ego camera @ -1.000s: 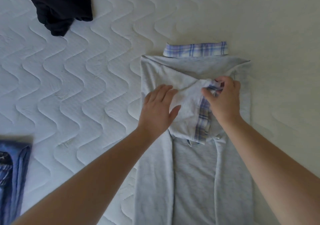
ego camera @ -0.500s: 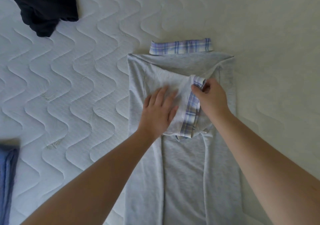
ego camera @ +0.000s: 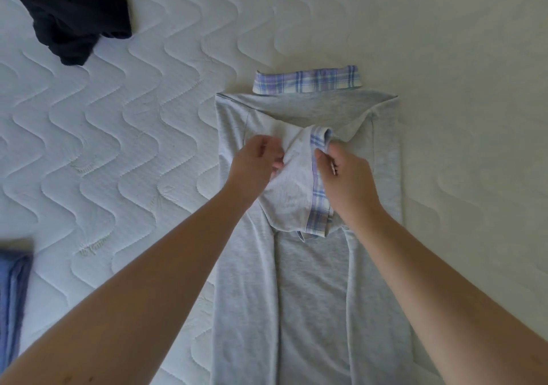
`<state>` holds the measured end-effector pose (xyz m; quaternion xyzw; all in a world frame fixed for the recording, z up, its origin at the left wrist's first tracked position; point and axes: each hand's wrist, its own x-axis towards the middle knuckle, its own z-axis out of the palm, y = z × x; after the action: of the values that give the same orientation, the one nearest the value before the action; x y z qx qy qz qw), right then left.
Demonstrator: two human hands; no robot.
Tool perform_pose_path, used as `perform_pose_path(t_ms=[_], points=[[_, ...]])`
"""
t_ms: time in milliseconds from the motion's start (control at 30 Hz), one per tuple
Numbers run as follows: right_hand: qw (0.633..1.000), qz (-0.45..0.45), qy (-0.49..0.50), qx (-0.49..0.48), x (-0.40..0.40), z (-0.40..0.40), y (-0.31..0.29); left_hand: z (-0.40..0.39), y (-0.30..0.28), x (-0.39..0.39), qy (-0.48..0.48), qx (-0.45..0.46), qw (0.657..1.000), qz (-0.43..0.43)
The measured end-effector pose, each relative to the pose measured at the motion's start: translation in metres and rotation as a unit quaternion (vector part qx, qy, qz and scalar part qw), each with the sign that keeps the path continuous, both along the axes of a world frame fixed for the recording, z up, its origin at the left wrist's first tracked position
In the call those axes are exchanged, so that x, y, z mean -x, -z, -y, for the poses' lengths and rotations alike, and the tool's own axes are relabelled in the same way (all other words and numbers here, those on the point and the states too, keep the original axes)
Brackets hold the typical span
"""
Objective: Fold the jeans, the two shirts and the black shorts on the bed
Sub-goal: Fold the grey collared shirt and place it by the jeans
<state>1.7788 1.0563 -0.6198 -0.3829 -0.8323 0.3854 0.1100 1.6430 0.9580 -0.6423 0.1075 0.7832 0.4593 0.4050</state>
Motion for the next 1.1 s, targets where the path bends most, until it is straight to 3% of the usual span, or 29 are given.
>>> perform_pose_path(t_ms=[67,100,167,233,300,467,533,600,667,700,767,833,933,1000,1100], points=[[0.989,-0.010,-0.055,-0.135,0.005,0.022,-0.009,0.004,-0.012,0.006,-0.098,-0.010,0.984,0.147],[0.977,-0.001,-0.086,-0.193,0.008,0.035,-0.012,0.007,-0.012,0.012,-0.110,0.005,0.979,0.172],[0.958,0.028,-0.155,-0.238,0.009,0.060,-0.004,0.015,-0.015,0.023,-0.091,0.041,0.979,0.177],[0.951,0.043,-0.214,-0.220,0.007,0.081,0.013,0.023,-0.017,0.029,-0.050,0.075,0.984,0.156],[0.951,0.049,-0.232,-0.200,-0.001,0.096,0.027,0.028,-0.016,0.028,-0.004,0.110,0.990,0.090],[0.944,0.045,-0.264,-0.193,-0.020,0.098,0.027,0.037,-0.003,0.017,0.007,0.175,0.981,-0.080],[0.962,0.039,-0.209,-0.172,-0.021,0.085,0.024,0.038,-0.004,0.010,0.012,0.191,0.969,-0.157],[0.979,0.037,-0.128,-0.153,-0.020,0.065,0.023,0.038,-0.005,0.003,0.014,0.180,0.941,-0.288],[0.989,0.051,-0.068,-0.121,-0.018,0.042,0.025,0.030,-0.006,-0.001,0.039,0.127,0.908,-0.396],[0.991,0.061,-0.047,-0.110,-0.018,0.030,0.026,0.022,-0.007,-0.002,0.069,0.100,0.903,-0.412],[0.994,0.076,-0.013,-0.082,-0.016,0.009,0.032,0.002,-0.006,-0.004,0.154,0.103,0.903,-0.387],[0.996,0.087,-0.005,-0.025,-0.014,-0.005,0.037,-0.016,-0.003,-0.004,0.224,0.176,0.895,-0.345],[0.994,0.094,-0.018,0.050,-0.011,-0.018,0.042,-0.032,-0.002,0.003,0.251,0.254,0.878,-0.320],[0.991,0.086,-0.010,0.097,-0.010,-0.023,0.040,-0.035,-0.008,0.007,0.225,0.233,0.904,-0.278],[0.975,0.015,0.053,0.215,-0.011,-0.027,0.036,-0.032,-0.025,0.000,0.166,0.118,0.968,-0.144]])
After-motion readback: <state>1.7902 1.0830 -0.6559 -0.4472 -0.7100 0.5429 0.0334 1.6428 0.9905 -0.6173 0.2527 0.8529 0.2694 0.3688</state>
